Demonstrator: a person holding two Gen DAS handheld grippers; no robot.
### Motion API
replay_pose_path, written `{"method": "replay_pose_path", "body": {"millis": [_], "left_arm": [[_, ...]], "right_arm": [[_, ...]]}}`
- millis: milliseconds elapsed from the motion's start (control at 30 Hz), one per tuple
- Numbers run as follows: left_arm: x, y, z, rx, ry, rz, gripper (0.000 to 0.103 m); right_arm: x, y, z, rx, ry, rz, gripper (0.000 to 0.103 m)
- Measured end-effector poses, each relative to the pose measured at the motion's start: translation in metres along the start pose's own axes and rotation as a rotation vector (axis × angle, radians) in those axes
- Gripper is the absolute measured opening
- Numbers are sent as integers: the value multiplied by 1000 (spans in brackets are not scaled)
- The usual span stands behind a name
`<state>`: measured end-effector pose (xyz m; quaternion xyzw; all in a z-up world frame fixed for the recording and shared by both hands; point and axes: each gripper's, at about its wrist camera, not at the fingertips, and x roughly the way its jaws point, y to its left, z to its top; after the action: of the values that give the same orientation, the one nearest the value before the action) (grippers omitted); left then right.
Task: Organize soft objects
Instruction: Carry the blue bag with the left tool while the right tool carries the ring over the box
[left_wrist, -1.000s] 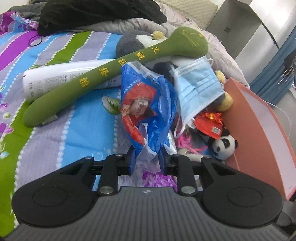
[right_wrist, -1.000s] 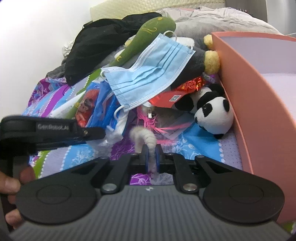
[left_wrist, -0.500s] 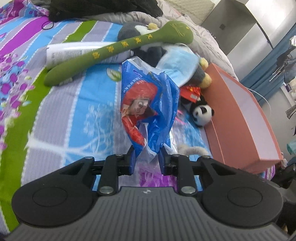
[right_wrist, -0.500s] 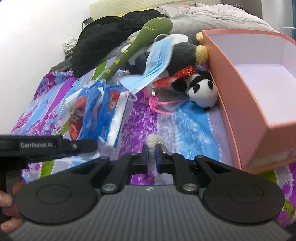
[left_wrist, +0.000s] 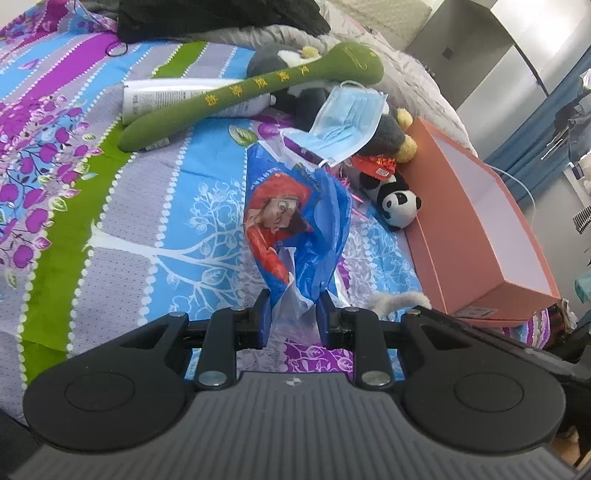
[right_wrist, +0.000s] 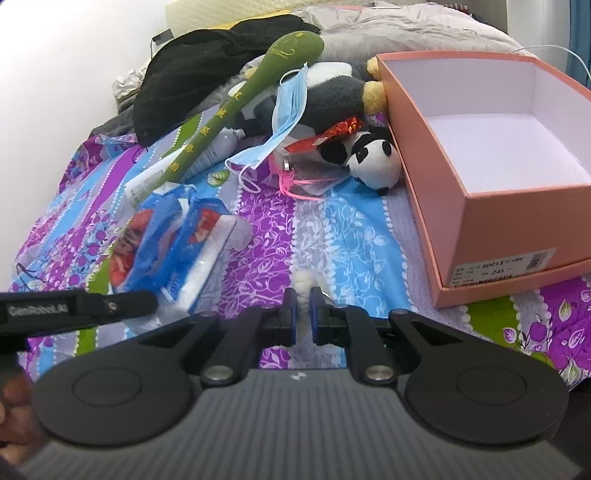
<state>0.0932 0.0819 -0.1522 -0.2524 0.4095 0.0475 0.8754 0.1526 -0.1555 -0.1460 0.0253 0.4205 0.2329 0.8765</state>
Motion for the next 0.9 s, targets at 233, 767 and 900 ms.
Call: {"method": "replay_pose_path", "body": {"millis": [233,767,900], "left_arm": [[-16,-6,3,4,-32,-6,28],[-33,-46,38,58,-92,-37,23],[-39,-60,54,84,-113,-46,23]], "right_arm": [[-11,4,5,4,-27,20,11],[-51,-7,52,-11,-142,43,11],[-62,-8,72,-28,-177,62,11]]}}
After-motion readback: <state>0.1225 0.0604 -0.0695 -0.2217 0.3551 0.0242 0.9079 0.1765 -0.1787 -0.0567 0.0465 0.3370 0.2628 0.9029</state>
